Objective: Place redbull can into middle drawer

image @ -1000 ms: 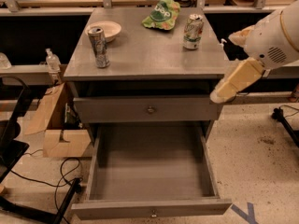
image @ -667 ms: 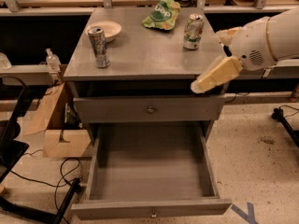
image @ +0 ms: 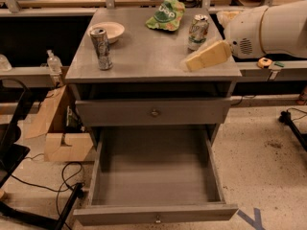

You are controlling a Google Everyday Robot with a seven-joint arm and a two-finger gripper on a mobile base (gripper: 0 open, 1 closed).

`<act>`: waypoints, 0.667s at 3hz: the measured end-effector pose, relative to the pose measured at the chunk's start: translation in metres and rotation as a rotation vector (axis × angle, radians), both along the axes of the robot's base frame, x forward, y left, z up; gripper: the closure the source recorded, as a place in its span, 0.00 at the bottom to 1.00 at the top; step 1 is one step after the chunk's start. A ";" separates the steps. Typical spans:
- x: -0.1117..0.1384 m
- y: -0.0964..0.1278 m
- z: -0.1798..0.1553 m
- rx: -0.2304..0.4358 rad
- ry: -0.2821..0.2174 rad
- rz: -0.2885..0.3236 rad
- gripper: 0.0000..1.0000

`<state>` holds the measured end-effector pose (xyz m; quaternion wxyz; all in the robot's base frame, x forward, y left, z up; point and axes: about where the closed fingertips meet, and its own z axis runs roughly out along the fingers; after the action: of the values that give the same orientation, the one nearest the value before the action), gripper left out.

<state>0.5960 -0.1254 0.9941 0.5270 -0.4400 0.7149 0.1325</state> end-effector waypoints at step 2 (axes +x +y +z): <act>0.076 0.055 -0.001 0.211 -0.119 0.066 0.00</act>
Offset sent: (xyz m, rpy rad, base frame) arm 0.1370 0.0867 0.0006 0.3667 -0.1969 0.0983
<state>0.6717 -0.0707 0.9934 0.6073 -0.4123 0.6496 0.1980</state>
